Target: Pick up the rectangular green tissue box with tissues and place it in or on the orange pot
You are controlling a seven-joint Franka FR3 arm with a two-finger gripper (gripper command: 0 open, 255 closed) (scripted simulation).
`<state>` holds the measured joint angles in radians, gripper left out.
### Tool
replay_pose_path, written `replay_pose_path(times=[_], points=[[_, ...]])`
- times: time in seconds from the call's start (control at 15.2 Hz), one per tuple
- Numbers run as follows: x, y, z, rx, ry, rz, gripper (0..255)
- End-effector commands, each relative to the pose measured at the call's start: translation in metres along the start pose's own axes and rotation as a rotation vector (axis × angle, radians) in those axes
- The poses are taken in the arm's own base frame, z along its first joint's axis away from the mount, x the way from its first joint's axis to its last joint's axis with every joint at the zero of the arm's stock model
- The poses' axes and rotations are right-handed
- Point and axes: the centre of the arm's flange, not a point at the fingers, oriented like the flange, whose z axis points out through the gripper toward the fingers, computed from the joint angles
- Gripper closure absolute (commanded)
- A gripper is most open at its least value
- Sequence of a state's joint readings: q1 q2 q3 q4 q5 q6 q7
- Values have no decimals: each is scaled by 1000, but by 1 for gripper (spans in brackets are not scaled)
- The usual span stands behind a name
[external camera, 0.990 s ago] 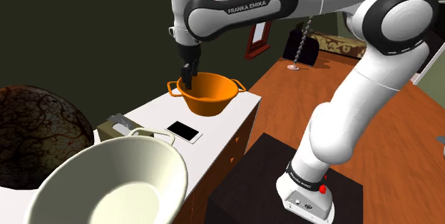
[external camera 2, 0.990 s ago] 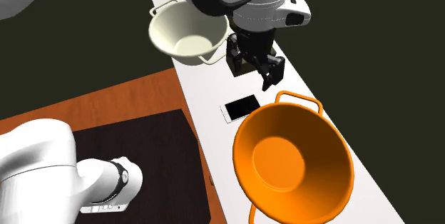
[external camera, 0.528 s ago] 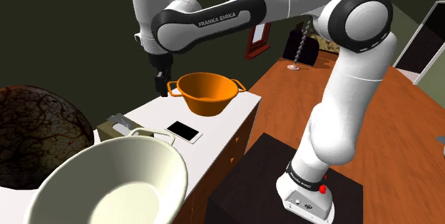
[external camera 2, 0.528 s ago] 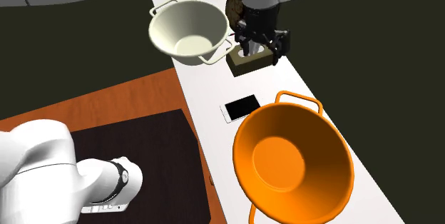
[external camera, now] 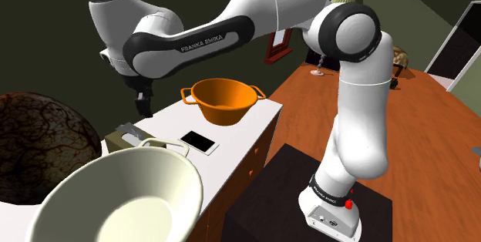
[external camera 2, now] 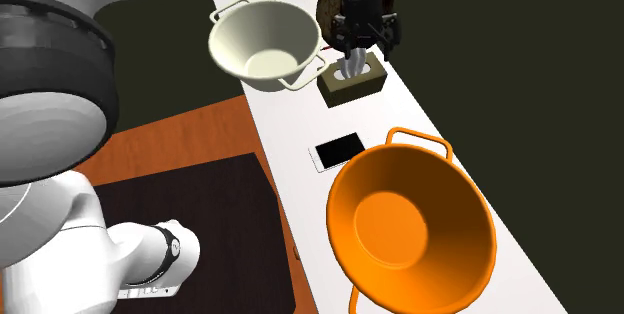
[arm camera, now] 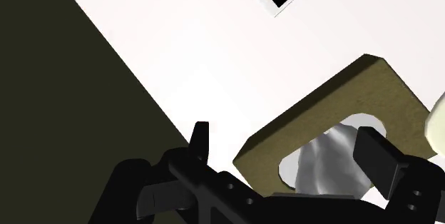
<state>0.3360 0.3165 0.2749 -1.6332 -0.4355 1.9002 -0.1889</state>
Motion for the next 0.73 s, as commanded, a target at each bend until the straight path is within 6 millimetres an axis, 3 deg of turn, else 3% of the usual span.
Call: replay_pose_path(times=[0.0, 0.4, 0.66], points=[[23, -13, 4, -25, 5, -53, 0], [88, -60, 14, -95, 20, -210, 0], [89, -58, 35, -95, 20, -210, 0]])
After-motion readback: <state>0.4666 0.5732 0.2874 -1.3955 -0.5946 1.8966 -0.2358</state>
